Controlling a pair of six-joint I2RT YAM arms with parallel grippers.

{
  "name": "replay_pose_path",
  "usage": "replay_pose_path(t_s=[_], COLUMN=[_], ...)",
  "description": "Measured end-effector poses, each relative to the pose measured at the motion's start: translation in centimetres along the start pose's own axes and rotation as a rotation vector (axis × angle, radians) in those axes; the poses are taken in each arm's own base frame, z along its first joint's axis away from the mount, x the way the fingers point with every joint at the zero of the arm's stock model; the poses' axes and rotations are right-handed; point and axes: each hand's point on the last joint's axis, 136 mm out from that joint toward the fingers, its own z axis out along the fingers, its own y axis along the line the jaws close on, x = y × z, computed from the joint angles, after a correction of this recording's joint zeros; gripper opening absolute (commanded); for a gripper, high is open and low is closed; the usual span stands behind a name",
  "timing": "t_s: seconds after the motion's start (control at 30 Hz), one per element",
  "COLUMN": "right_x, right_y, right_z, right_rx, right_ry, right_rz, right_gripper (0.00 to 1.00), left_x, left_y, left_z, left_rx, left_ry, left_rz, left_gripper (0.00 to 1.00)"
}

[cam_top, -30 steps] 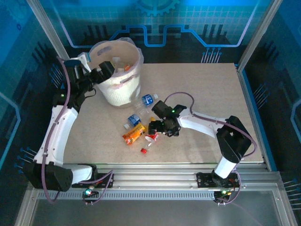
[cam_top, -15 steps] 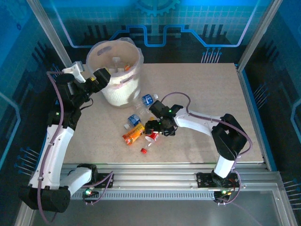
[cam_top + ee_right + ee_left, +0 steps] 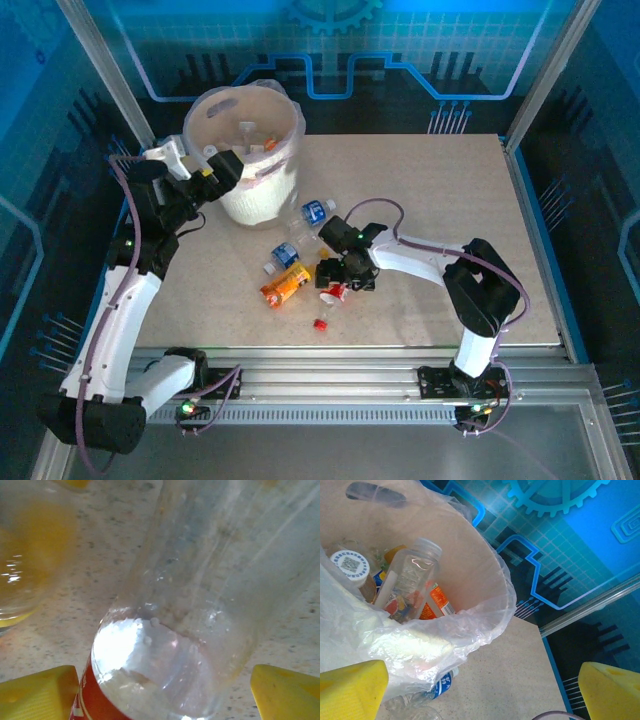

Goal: Put the plastic bottles in the bin

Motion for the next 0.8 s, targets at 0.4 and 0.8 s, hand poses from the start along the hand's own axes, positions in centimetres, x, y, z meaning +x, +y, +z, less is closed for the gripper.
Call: replay_pose_path(t_s=[0.4, 0.8], right_x=[1.5, -0.4], right_y=[-4.0, -3.7], right_z=[1.2, -3.0], right_rx=[0.117, 0.073], right_ry=[0.053, -0.112], right_rz=[-0.003, -0.082], right_gripper=[0.6, 0.4], left_x=[1.3, 3.8], left_y=[-1.2, -2.7], left_z=[0.2, 1.4], left_rx=[0.024, 0.049], left_ry=[0.021, 0.084], left_rz=[0.014, 0.034], left_gripper=[0.99, 0.99])
